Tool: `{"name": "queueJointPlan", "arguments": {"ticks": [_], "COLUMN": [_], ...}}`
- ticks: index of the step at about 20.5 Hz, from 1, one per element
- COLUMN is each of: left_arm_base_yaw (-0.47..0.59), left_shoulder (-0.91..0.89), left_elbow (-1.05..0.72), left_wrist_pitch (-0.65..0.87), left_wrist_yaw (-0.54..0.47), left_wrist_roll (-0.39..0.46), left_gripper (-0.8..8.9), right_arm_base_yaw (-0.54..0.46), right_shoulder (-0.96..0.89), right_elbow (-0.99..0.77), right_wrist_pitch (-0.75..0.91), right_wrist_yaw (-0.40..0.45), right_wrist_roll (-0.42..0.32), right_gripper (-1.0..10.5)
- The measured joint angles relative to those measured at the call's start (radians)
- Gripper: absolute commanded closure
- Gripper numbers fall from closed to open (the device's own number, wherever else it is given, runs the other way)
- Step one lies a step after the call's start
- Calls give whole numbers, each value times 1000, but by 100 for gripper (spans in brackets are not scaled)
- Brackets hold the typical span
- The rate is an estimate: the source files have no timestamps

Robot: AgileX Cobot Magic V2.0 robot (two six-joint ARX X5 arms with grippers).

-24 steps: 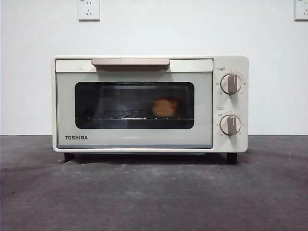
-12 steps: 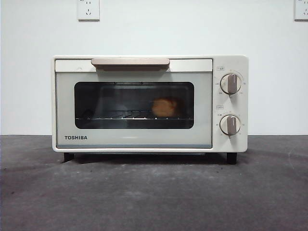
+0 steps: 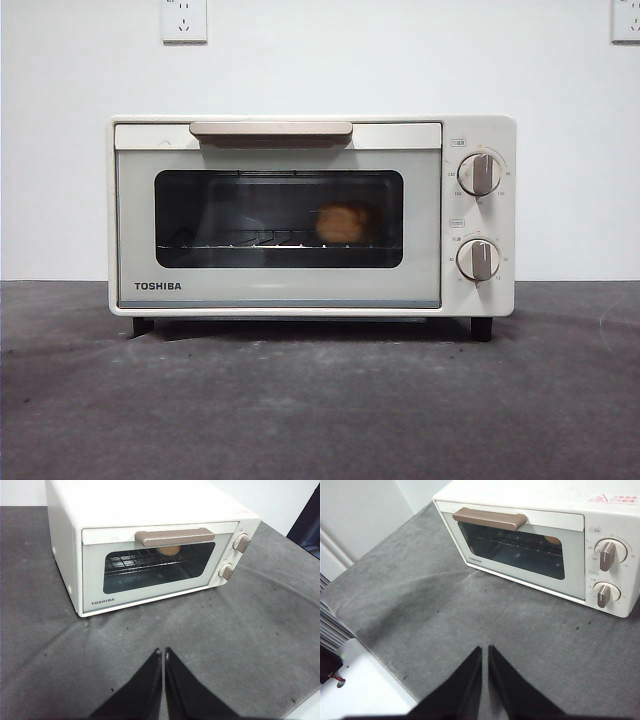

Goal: The left arm flap open the oven, the right arm pick bread and place it into oven, the left arm flap close the oven

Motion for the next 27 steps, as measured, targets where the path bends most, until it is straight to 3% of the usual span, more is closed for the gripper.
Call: {"name": "queueJointPlan", "arguments": {"ticks": [13,19,23,27], "left_arm_base_yaw": [0,0,0,0], "left_shoulder": [-3,-10,-21,-62], "left_elbow": [-14,-195,-387,-566], "left_wrist_pitch": [35,341,605,795], "left_wrist_yaw": [-3,-14,-21,-140], "left_wrist_roll": [0,-11,-82,-145], "left_gripper": [797,797,797,797], "right_arm_base_yaw": [0,0,0,0], "right_shoulder": [0,0,0,0], "right_elbow": [0,0,0,0], "right_wrist_pitch": [0,0,0,0], "right_wrist_yaw": [0,0,0,0], "right_wrist_roll": [0,0,0,0], "right_gripper": [929,929,929,929]}}
